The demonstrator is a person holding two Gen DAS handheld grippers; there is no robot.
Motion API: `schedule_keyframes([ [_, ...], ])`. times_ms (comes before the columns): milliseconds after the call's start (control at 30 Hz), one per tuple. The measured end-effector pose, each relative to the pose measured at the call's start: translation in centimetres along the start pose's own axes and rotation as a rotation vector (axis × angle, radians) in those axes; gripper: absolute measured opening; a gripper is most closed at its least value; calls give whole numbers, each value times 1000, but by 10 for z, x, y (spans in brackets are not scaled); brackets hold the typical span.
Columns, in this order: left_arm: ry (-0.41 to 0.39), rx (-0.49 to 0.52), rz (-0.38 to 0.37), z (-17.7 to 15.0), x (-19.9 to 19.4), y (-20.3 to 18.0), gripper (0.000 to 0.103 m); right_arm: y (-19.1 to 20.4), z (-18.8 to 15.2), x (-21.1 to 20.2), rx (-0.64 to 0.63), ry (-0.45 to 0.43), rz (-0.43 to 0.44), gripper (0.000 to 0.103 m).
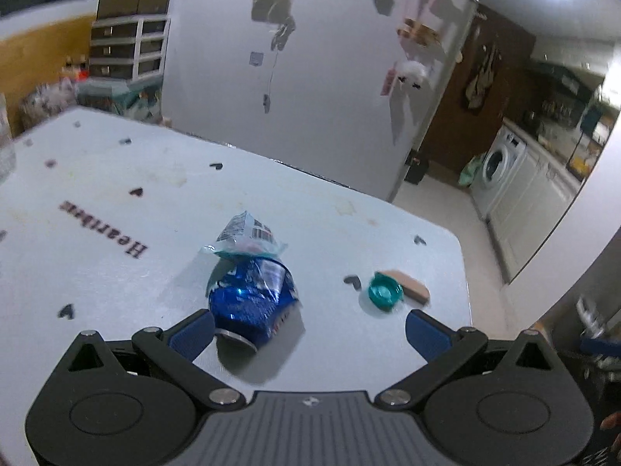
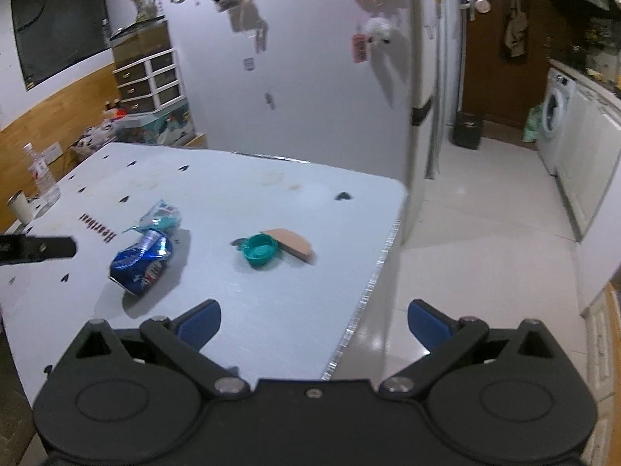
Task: Collect trash
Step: 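Grasp the crushed blue can with the left tool while the right tool grasps the teal cap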
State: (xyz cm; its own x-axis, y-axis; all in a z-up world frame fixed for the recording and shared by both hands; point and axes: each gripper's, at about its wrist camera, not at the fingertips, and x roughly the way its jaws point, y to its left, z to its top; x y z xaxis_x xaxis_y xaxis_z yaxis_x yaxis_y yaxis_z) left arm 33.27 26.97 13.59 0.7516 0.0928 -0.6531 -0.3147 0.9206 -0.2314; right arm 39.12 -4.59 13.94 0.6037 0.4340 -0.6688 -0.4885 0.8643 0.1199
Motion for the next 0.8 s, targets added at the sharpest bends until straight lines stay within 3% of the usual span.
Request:
schedule_keyframes([
  [333, 93, -302, -166, 32, 102, 94, 103, 38, 21, 66, -65, 70, 14, 103],
  [567, 158, -550, -220, 14, 156, 139, 103, 68, 37, 104, -67, 102, 147, 102],
  [700, 150, -642, -285, -1, 164, 141, 102, 82, 44, 129, -26, 141, 237, 75],
  [800, 134, -667, -326, -8, 163, 136, 102, 95, 48, 150, 12, 181, 284, 60],
])
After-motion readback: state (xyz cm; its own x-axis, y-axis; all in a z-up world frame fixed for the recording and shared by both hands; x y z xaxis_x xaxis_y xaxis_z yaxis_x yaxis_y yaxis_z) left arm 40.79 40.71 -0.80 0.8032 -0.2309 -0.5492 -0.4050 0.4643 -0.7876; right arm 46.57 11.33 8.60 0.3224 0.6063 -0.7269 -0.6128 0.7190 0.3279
